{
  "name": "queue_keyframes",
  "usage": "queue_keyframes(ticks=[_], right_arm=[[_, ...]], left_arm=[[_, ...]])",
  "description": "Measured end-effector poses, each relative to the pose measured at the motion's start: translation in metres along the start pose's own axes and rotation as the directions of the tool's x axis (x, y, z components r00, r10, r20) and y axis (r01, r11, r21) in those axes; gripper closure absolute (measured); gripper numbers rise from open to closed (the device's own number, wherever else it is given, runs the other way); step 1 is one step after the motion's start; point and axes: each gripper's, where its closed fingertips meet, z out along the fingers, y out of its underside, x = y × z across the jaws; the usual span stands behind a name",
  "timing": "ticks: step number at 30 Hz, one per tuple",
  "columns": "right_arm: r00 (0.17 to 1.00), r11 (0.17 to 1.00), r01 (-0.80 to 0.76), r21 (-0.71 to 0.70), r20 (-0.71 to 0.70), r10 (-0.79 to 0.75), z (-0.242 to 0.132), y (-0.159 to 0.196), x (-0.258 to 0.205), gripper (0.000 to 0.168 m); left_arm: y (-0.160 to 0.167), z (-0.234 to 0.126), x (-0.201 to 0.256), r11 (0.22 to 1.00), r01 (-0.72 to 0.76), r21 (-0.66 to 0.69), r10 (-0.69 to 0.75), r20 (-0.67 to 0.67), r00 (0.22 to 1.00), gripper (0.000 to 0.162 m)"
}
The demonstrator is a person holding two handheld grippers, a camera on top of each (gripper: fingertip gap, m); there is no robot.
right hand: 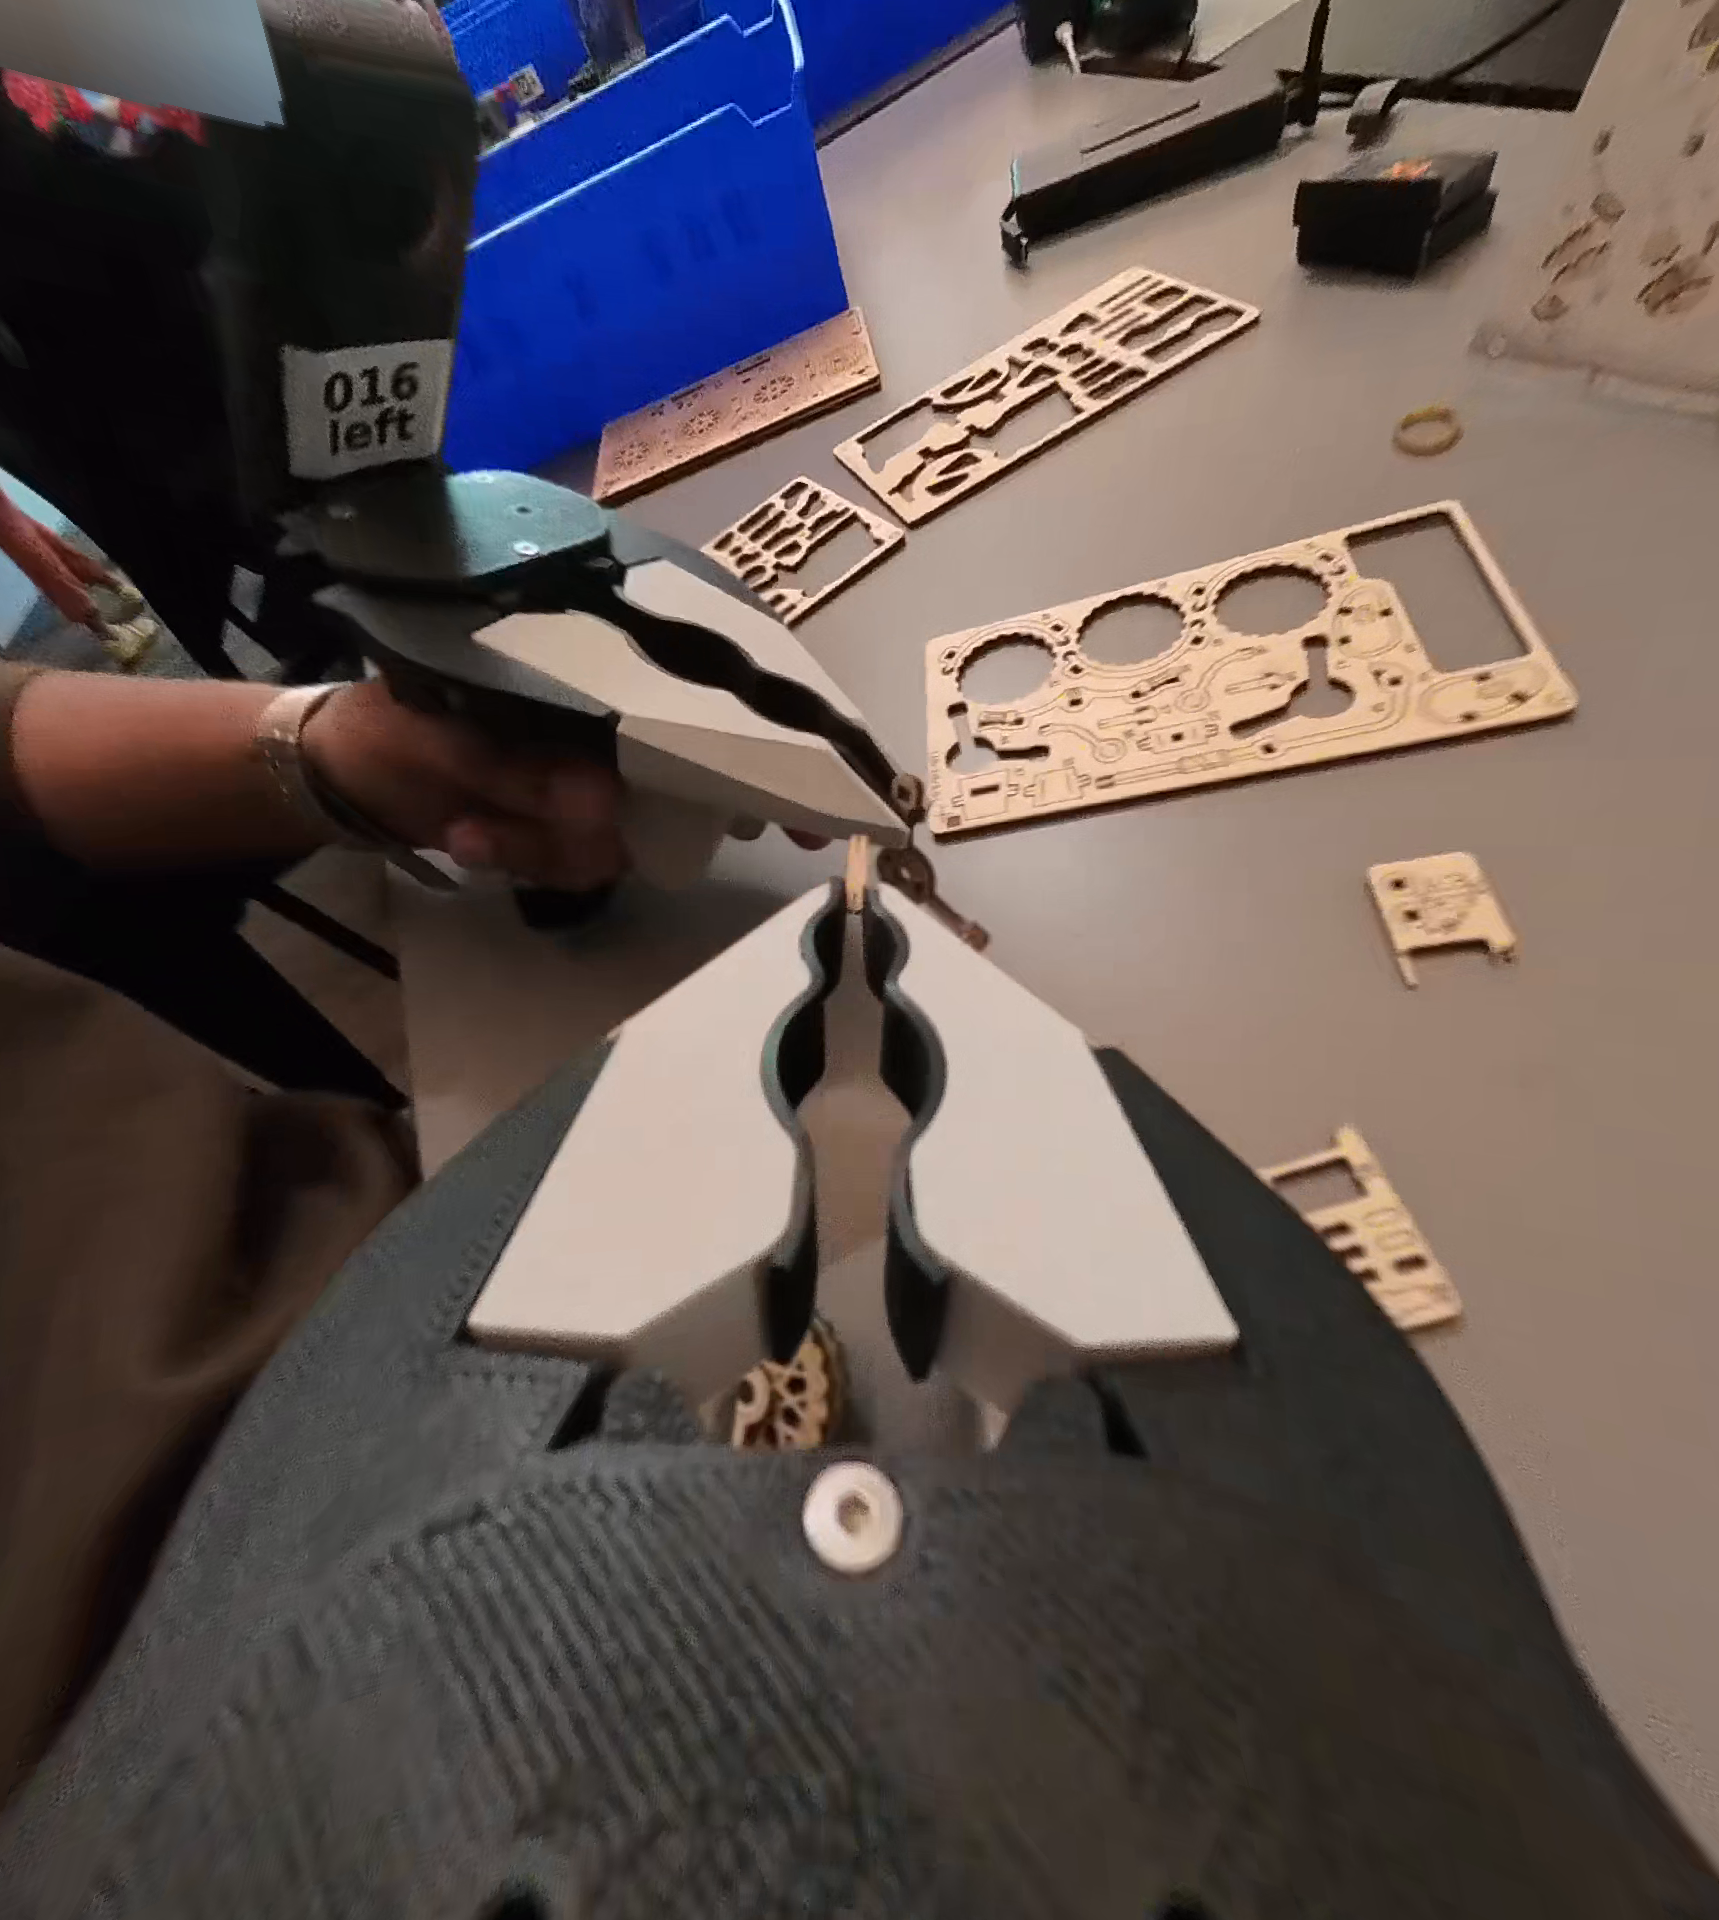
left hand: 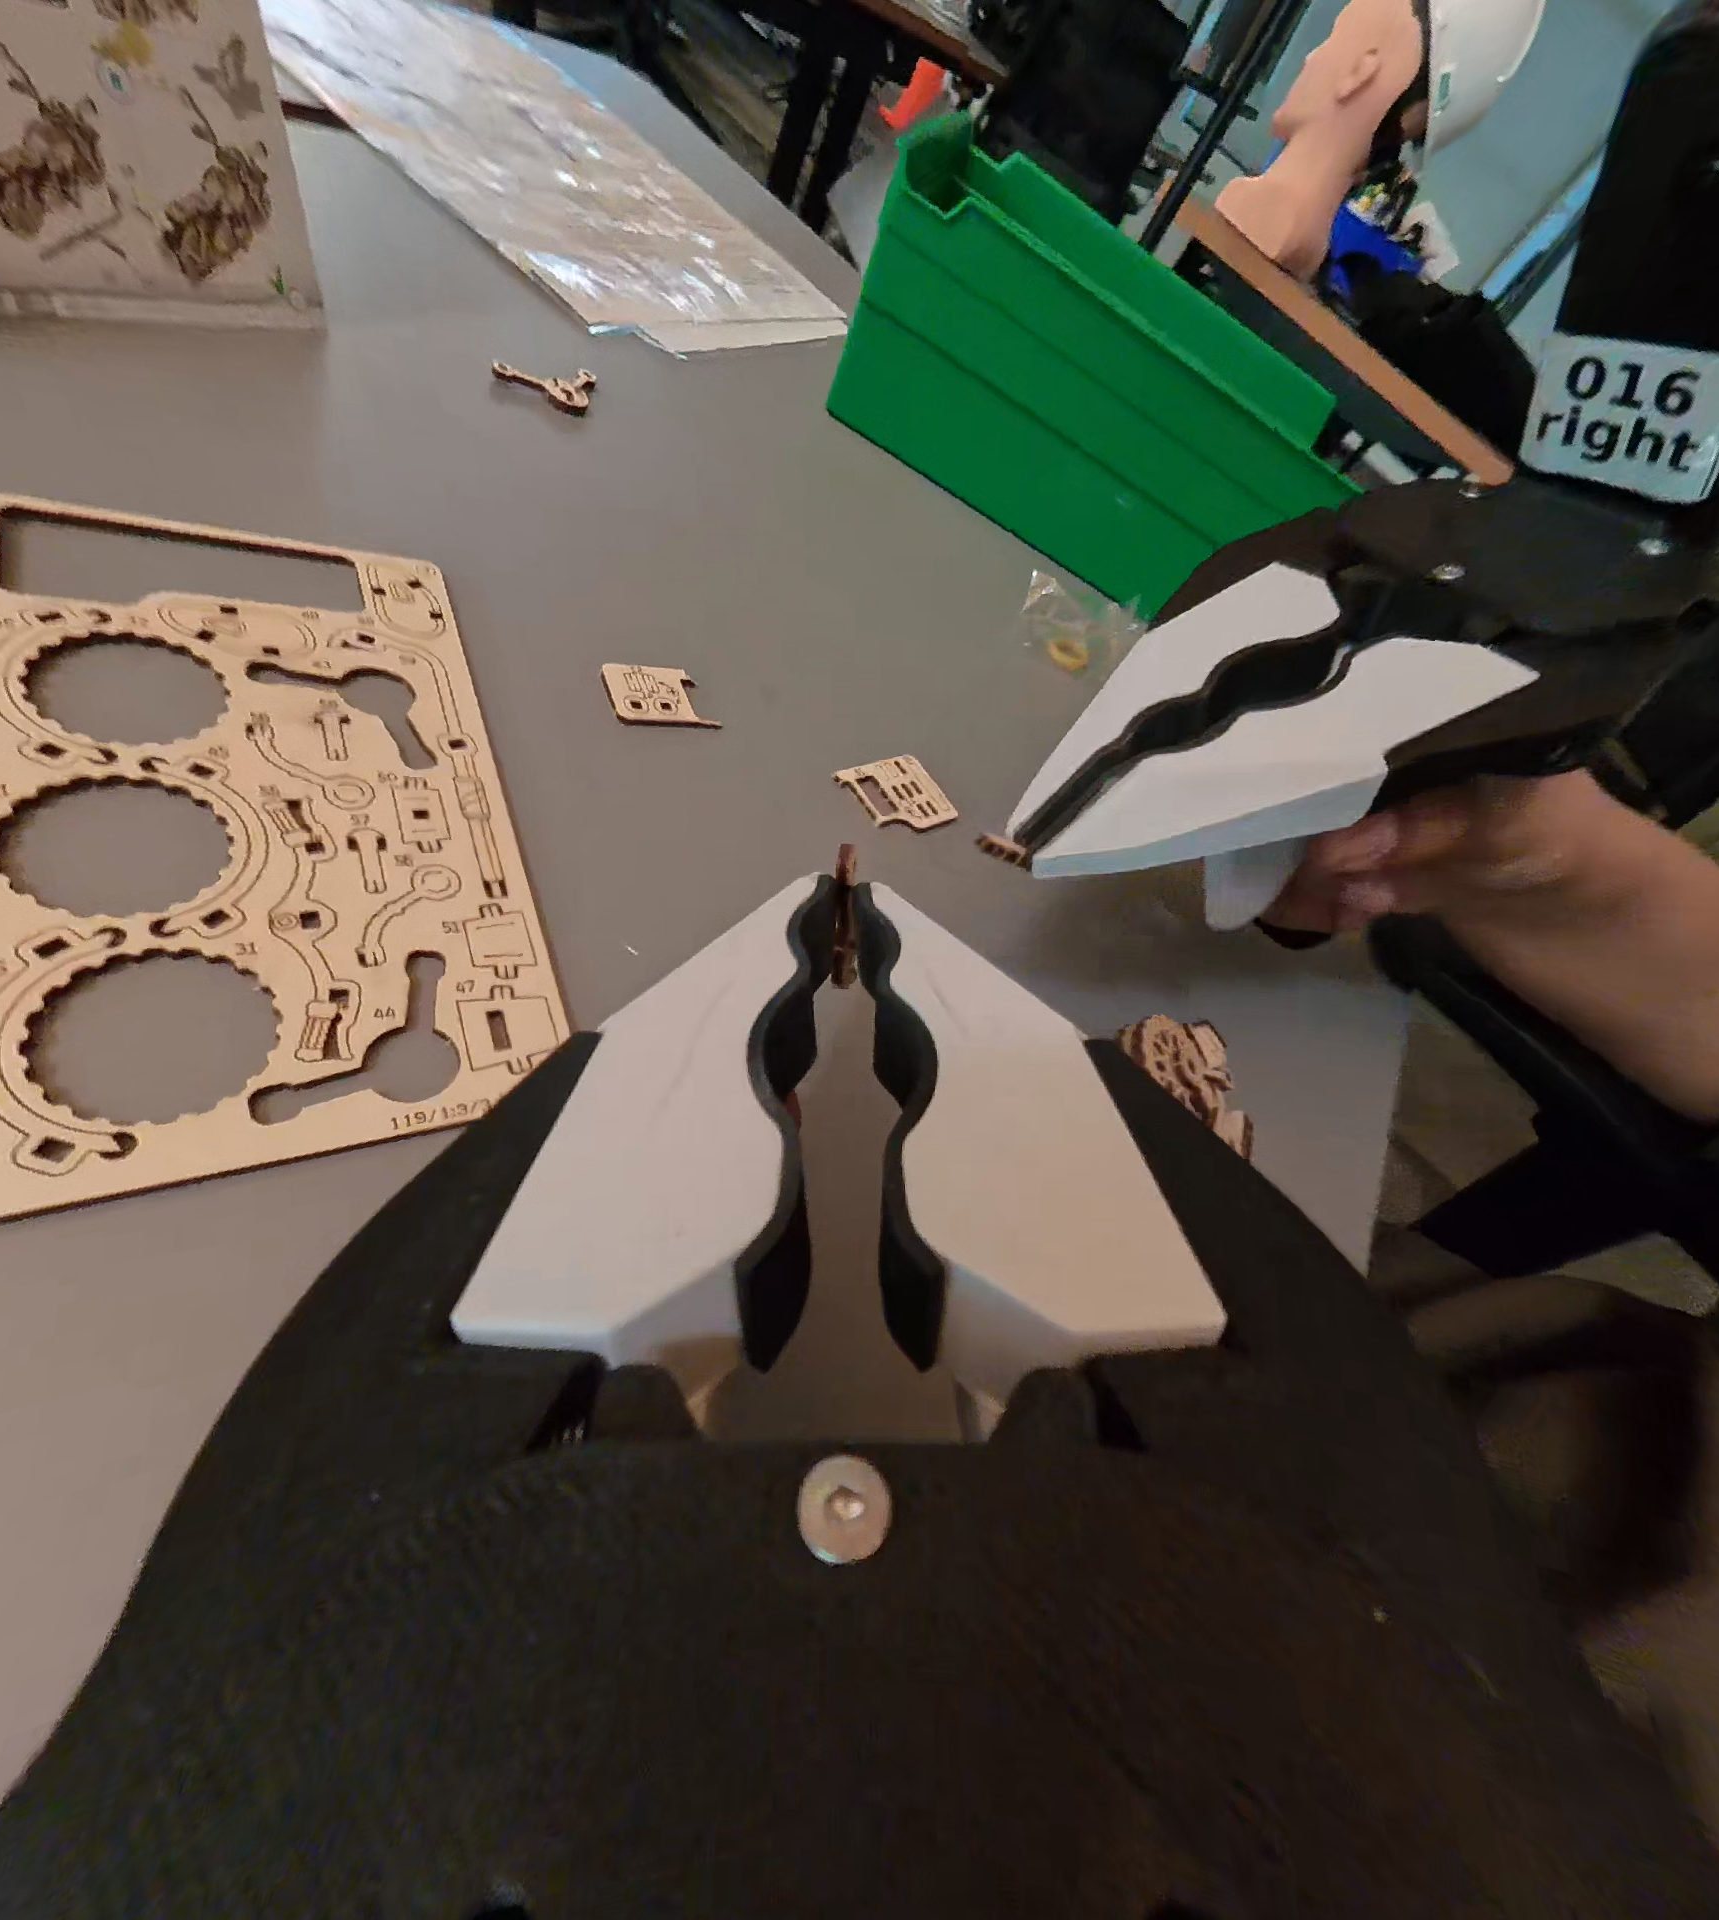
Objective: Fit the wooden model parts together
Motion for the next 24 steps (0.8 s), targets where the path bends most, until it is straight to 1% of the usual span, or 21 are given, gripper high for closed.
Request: queue_keyframes(ticks=[1,5,7,12,16,21,24], right_arm=[[1.0,1.0,-0.031,-0.005,0.003,0.031,0.0022,0.0014,-0.0012,0.166],[0.992,0.992,-0.125,0.008,0.0,0.125,0.0076,0.002,-0.0005,0.166],[0.987,0.987,-0.159,0.009,0.002,0.159,0.0076,0.0014,0.0001,0.166],[0.982,0.982,-0.188,0.008,-0.022,0.188,0.0057,0.0019,0.0053,0.166],[0.976,0.976,-0.216,0.01,-0.001,0.216,0.0063,0.002,0.0038,0.166],[0.978,0.978,-0.207,0.001,-0.016,0.207,0.0067,0.0038,0.0053,0.166],[0.98,0.98,-0.198,-0.005,-0.028,0.198,0.007,0.0048,0.0063,0.166]], left_arm=[[-0.0011,0.0002,0.0012,1.0,-0.029,0.008,0.029,0.016,0.999,0.162],[-0.0025,0.0014,0.0042,0.99,-0.138,0.014,0.136,0.087,0.987,0.162],[-0.0003,0.0029,0.0048,0.98,-0.197,-0.003,0.196,0.121,0.973,0.162],[0.0009,0.0046,0.0091,0.939,-0.341,-0.029,0.341,0.185,0.922,0.162],[-0.0002,0.0044,0.0098,0.916,-0.4,-0.04,0.398,0.227,0.889,0.162],[0.0012,0.0051,0.0096,0.893,-0.446,-0.059,0.446,0.249,0.86,0.162],[0.0023,0.0054,0.0093,0.867,-0.493,-0.081,0.495,0.269,0.826,0.162]])
